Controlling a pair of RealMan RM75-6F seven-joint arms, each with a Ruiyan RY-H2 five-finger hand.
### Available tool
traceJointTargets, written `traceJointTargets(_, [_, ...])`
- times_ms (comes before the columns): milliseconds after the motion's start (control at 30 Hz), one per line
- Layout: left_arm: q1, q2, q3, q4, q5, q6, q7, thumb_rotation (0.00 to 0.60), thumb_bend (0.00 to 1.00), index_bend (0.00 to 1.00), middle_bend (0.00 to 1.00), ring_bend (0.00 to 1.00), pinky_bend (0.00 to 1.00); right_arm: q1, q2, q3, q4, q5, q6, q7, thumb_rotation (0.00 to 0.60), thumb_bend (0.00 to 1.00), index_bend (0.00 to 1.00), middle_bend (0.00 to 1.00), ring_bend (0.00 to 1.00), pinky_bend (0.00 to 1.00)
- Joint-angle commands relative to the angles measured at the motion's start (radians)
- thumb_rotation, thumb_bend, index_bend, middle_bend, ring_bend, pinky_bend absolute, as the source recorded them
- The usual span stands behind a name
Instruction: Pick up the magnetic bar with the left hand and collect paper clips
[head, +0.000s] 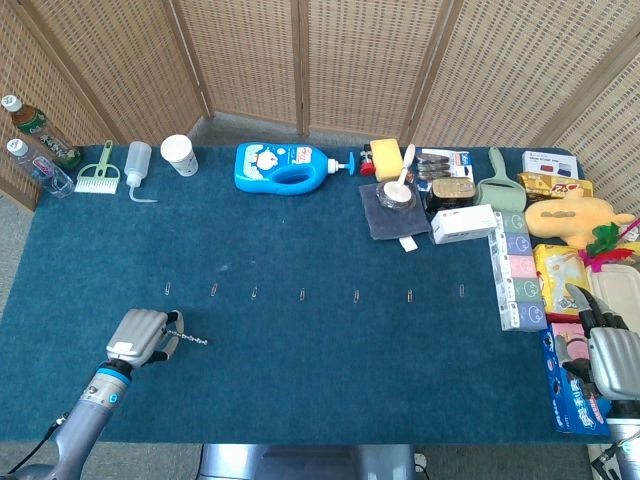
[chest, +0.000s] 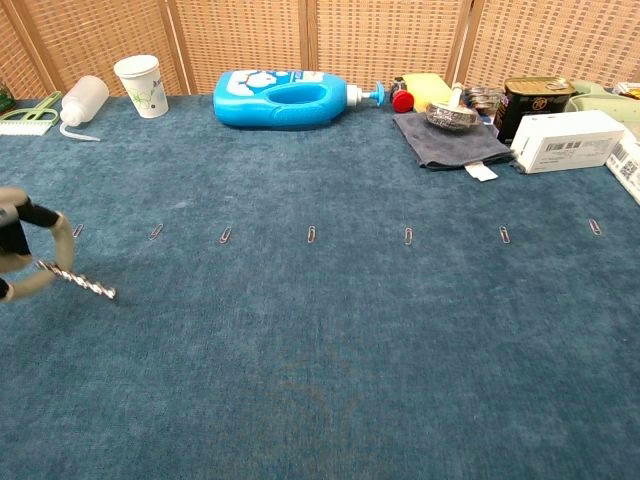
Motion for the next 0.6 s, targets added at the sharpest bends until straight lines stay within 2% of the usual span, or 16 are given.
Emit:
traceJointTargets(33, [-0.006, 0.066, -0.015, -0.042, 0.022, 0.007, -0.026, 0.6, 0.49, 0.64, 1.0, 1.0, 1.0, 0.0, 0.001, 0.0, -0.002, -0.001, -0.001, 0.0, 0.6, 0.5, 0.0, 0.15, 0.15, 0.25])
traceJointTargets(300, [-0.024, 0.219, -0.067, -0.091, -0.003, 0.007, -0.063, 0.6, 0.49, 0.64, 1.0, 1.0, 1.0, 0.004, -0.001, 0.001, -0.006, -0.008, -0.002, -0.003, 0.6, 0.5, 0.0, 0.15, 0.15, 0.25])
traceJointTargets(600, [-0.071, 0.251, -0.099, -0.025, -0.088, -0.054, -0.035, 0.6, 0.49, 0.64, 1.0, 1.0, 1.0, 0.01, -0.007, 0.002, -0.007, -0.008, -0.01, -0.009, 0.6, 0.5, 0.0, 0.15, 0.15, 0.25])
